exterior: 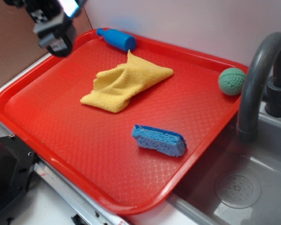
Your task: Grab the blue sponge.
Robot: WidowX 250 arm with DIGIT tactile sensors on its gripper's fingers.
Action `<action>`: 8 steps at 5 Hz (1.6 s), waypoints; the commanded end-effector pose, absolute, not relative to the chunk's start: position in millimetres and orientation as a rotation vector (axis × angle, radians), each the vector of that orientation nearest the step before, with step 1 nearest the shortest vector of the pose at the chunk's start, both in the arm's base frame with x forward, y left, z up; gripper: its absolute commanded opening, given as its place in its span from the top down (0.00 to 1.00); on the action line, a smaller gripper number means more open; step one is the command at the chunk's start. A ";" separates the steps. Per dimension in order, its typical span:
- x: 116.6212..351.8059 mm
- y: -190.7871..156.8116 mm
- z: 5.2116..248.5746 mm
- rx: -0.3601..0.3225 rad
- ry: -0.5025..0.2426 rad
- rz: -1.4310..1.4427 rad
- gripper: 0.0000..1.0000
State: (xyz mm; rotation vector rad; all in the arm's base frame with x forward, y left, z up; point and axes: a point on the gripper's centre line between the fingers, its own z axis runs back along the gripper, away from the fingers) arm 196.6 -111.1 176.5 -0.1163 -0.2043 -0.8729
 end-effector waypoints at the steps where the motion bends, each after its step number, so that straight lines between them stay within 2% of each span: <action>1: 185.3 -152.6 150.0 -0.127 -0.150 -1.096 0.00; 2: 189.0 -163.0 116.3 -0.089 -0.048 -1.106 0.00; 3: 192.2 -162.3 94.3 -0.065 0.011 -1.093 0.00; 4: 195.2 -167.7 65.4 0.014 0.119 -1.108 0.00; 6: 190.7 -162.9 37.0 0.170 0.248 -1.046 0.00; 7: 190.8 -167.6 31.1 0.222 0.278 -1.057 1.00; 8: 191.5 -170.5 30.5 0.250 0.267 -1.039 1.00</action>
